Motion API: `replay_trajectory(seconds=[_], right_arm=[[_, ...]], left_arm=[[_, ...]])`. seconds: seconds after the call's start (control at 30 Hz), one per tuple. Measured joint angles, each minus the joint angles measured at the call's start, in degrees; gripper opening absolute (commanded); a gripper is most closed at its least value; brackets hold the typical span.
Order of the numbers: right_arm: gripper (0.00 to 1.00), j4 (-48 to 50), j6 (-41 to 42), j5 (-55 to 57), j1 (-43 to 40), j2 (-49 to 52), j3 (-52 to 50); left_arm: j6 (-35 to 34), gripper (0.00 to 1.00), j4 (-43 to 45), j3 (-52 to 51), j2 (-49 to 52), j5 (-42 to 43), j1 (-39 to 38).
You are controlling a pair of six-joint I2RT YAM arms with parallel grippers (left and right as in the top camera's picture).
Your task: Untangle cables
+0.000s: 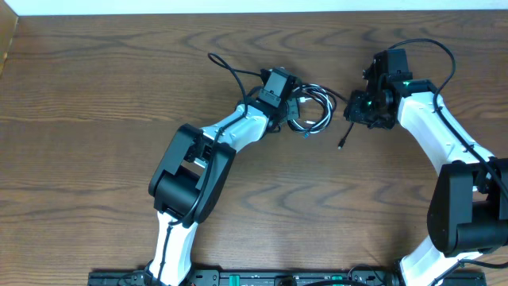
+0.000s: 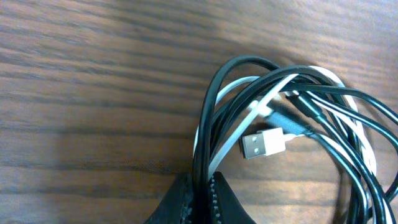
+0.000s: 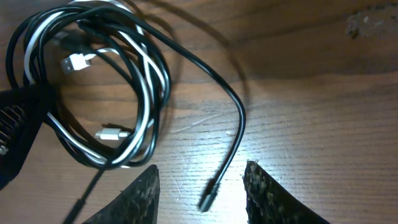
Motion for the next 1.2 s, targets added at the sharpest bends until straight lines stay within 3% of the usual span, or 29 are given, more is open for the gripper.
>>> replay_trajectory(seconds=[0.17,0.43,0.63,0.87,1.2], right_arm=[[0.39,0.6,-3.4,-4.9,0.0,0.0,0.0],[0.43,8.1,-9.0,-25.9,0.0,-2.4,0.0],[0.43,12.0,-8.3,-30.7,0.1,-8.3,0.0],[0.45,12.5,-7.6,-24.5,4.5,-8.2,0.0],[0.46,12.7,-4.8,-7.1,9.7,-8.1,-0.1]], left_arm=[[2.7,0.08,-3.5,-0.4,-3.0,4.9,0.7],[4.0,0.07,-5.9,-0.5,-23.7,15.0,4.0],[2.9,0.08,-6.6,-0.5,-24.4,22.2,6.5],[-0.6,0.07,-3.6,-0.5,-24.4,29.6,8.1],[-0.9,0.08,-3.3,-0.5,-24.4,37.5,8.1]])
